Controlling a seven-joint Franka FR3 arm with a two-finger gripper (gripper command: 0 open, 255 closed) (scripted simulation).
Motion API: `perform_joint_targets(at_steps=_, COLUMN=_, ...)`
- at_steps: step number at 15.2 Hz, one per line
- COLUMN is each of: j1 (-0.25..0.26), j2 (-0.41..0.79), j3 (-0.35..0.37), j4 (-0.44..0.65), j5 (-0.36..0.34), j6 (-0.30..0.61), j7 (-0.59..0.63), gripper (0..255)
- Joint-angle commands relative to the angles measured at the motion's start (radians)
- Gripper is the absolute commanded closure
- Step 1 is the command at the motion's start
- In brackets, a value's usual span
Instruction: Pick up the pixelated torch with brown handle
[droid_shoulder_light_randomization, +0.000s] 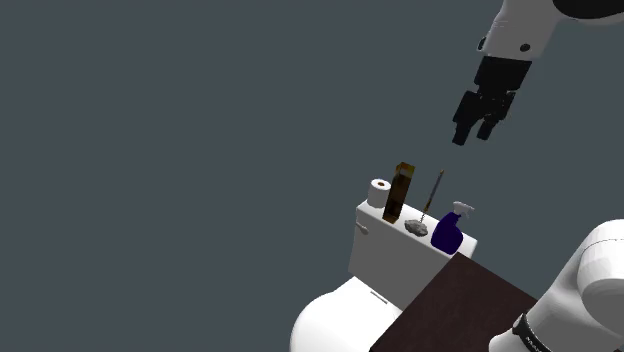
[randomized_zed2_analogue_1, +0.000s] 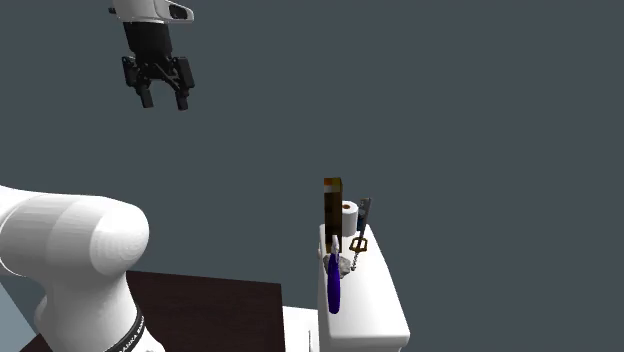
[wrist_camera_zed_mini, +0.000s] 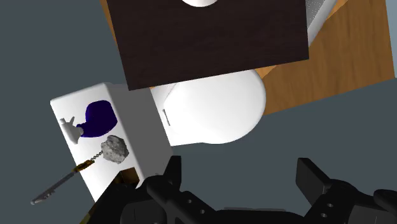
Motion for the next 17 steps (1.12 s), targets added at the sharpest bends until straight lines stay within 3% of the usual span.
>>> perform_joint_targets(at_steps=1, j1=0.000, j2=0.000, j3=0.000, j4=0.000, j5=0.000, j6=0.000, j7=0.000, gripper=0)
perform_joint_targets(at_steps=9, j1=-0.034, j2=0.163, j3=-0.118, j4=-0.042, j5=-0.079, j6=0.210, j7=-0.127, gripper=0)
perform_joint_targets(at_steps=17, j1=-0.056, j2=0.395, j3=-0.234, j4=0.000, j5=-0.113, j6=0.410, j7=-0.251, gripper=0)
